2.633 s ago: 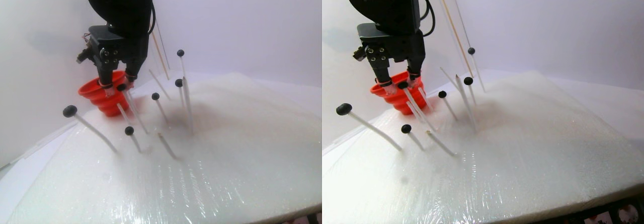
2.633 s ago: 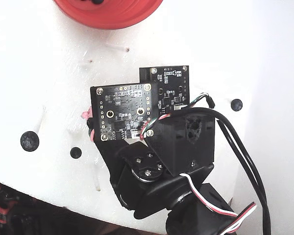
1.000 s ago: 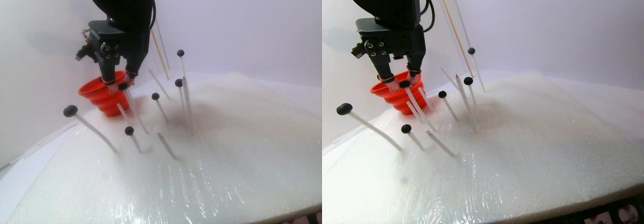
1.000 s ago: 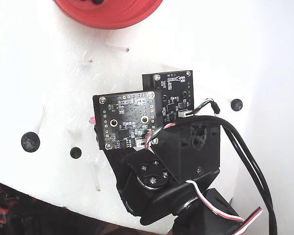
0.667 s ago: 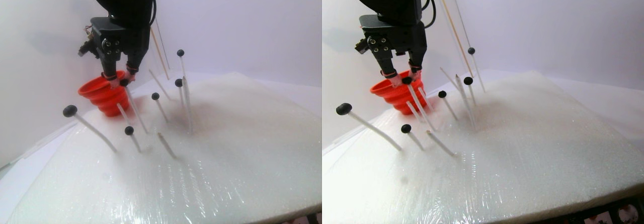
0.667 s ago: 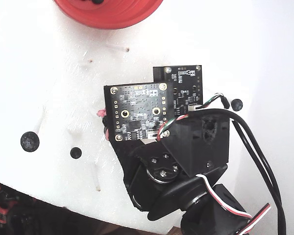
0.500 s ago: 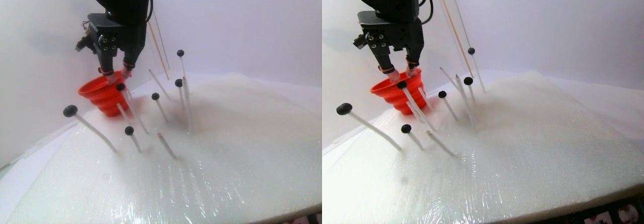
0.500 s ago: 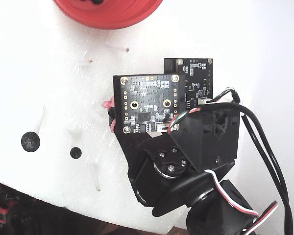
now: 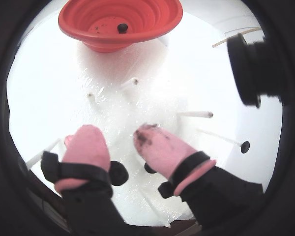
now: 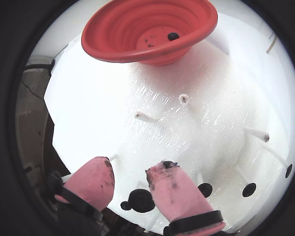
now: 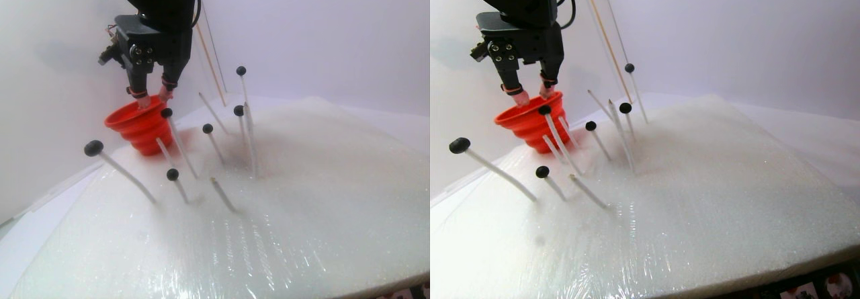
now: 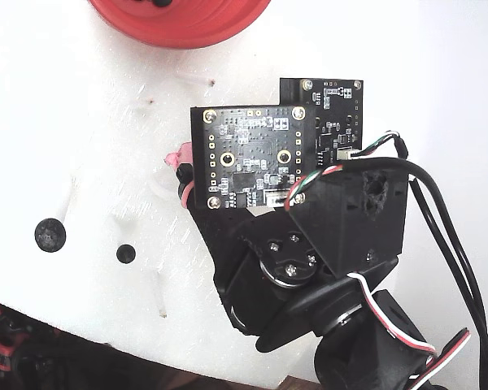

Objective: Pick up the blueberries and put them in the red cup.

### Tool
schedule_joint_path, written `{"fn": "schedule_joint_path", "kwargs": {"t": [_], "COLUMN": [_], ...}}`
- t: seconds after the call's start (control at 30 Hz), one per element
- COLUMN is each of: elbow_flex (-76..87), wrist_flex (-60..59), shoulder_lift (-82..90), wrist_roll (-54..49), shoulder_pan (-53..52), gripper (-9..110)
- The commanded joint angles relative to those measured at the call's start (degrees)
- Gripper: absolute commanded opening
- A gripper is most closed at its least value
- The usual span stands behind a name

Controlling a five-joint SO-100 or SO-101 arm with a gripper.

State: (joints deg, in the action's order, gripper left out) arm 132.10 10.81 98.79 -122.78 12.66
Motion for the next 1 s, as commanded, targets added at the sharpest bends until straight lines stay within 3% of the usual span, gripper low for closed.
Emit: {"fn": "schedule_joint_path", "kwargs": {"t": [0.0,0.97], "elbow_flex": [0.00,4.83], "wrist_flex": [-0.62,1.85], "shoulder_lift": [4.92,0.88], "wrist_roll": [-0.53,-2.46], "shoulder_pan": [0.88,-2.55], "gripper": [14,14]}}
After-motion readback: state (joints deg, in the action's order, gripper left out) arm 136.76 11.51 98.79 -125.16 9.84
